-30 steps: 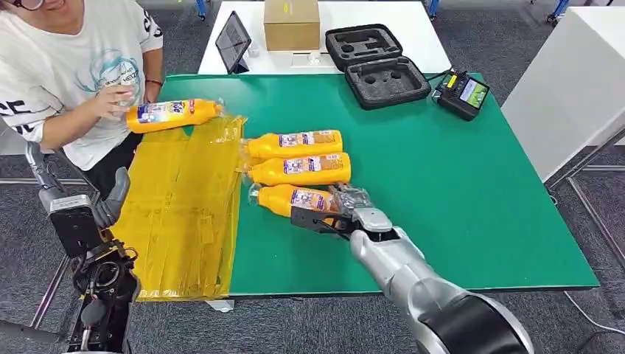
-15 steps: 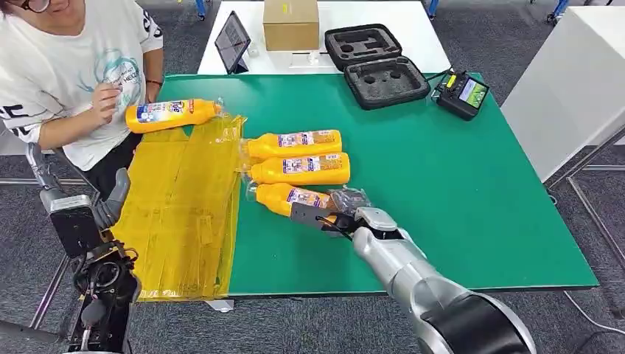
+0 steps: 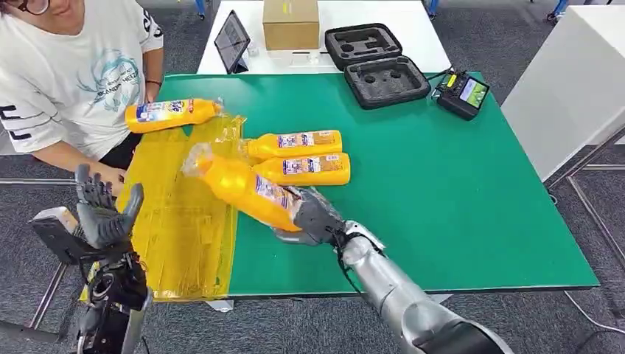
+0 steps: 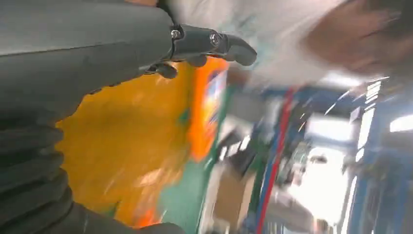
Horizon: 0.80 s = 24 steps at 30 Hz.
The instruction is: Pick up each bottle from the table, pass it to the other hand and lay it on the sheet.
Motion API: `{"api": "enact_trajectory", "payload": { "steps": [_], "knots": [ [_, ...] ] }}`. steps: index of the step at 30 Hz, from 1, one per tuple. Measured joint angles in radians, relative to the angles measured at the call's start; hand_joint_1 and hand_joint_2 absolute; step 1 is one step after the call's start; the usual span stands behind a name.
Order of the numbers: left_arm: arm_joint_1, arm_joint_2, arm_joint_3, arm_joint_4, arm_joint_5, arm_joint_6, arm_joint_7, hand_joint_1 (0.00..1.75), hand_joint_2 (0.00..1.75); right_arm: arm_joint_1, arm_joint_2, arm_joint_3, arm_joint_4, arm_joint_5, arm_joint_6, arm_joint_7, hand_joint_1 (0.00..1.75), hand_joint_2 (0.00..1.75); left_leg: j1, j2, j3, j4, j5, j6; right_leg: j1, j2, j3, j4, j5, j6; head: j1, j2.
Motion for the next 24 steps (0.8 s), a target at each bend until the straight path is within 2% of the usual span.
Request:
{"api": "enact_trajectory", "payload": {
  "steps": [4,11,16,17,20,24],
  "knots": [
    [0.051,-0.003,0.043,0.030,0.107,-0.118,0.025,0.00,1.75,0.067,-0.002,0.028,-0.123,-0.164,-0.076,-0.003,1.75,1.75,0.000,0.000,-0.001,0.000,-0.001,0.000,0.000,0.000,-0.001,0.000,0.000,0.000,0.000,0.000],
    [0.085,-0.006,0.087,0.046,0.141,-0.146,0.038,0.00,1.75,0.118,-0.009,0.069,-0.212,-0.210,-0.121,-0.003,1.75,1.75,0.000,0.000,-0.002,0.000,-0.001,0.000,0.000,0.000,-0.001,0.000,0.000,0.000,0.000,0.000],
    [0.090,-0.008,0.121,0.046,0.187,-0.215,0.071,0.00,1.75,0.131,-0.021,0.077,-0.228,-0.282,-0.186,-0.003,1.71,1.75,0.000,0.000,-0.002,0.000,0.000,0.000,0.000,0.000,-0.001,0.000,0.000,0.000,0.000,0.000],
    [0.090,-0.008,0.121,0.046,0.175,-0.236,0.081,0.00,1.75,0.135,-0.025,0.077,-0.228,-0.289,-0.191,-0.003,1.75,1.75,0.000,0.000,-0.002,0.000,0.000,0.000,0.000,-0.001,-0.001,0.000,0.000,0.000,0.000,0.000],
    [0.095,-0.018,0.082,0.035,0.082,-0.292,0.107,0.00,1.75,0.147,-0.031,0.078,-0.220,-0.299,-0.194,-0.003,1.73,1.75,0.000,-0.001,-0.002,0.000,0.000,0.000,0.000,-0.001,-0.002,0.000,0.000,0.000,-0.001,0.000],
    [0.101,-0.048,-0.055,-0.011,-0.047,-0.307,0.138,0.00,1.75,0.153,-0.021,0.099,-0.158,-0.283,-0.154,-0.003,1.71,1.75,0.000,-0.002,-0.003,0.000,-0.001,0.000,0.000,-0.001,-0.001,0.000,0.000,0.000,0.000,0.000]
  ]
}}
